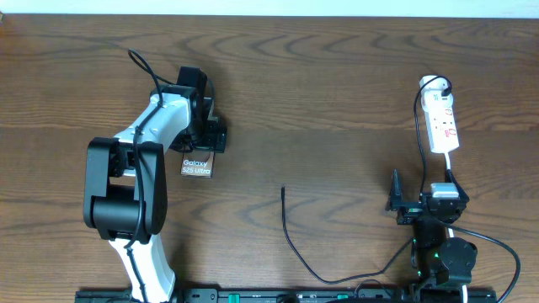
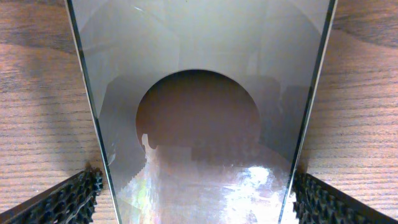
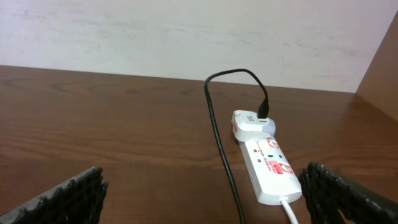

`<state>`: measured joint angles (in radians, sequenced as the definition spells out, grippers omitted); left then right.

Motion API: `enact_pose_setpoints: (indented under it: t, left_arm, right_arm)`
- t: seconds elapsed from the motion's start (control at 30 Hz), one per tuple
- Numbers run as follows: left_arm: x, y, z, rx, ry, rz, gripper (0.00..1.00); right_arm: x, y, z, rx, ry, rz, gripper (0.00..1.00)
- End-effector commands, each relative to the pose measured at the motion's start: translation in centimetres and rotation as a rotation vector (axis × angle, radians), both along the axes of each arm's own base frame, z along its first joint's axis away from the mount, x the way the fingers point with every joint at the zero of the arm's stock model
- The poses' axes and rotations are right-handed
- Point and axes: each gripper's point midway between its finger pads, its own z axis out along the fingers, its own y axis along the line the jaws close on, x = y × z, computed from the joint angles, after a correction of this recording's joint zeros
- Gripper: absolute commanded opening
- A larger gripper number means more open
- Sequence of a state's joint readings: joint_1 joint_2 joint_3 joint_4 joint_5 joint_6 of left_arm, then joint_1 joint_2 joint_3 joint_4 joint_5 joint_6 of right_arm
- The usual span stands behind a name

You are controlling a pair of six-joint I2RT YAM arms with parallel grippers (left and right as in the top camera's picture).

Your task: Plug charger to phone and switch on socket

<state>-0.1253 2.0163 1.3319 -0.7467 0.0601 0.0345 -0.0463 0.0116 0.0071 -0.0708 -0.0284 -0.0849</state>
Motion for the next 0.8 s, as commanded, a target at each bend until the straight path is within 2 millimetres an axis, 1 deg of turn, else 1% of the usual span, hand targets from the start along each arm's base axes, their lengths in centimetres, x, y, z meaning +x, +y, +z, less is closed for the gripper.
enact_pose_setpoints:
  t: [0.0,0.57,0.77]
  left_arm:
    - [-0.73,0.40,-0.43,0.016,0.020,-0.007,0.98]
    - [-0.74,0.40,-0.43,0.016,0.020,-0.008,1.00]
    - [-0.75,0.40,-0.43,0.016,0.021,-0.008,0.95]
  right_arm:
    - [-0.03,0.06,-0.02,-0.010,-0.001,0.002,0.99]
    - [-0.03,0.06,-0.03,-0.010,-0.001,0.002,0.99]
    - [-0.03,0.06,-0.02,-0.010,-0.001,0.002,0.99]
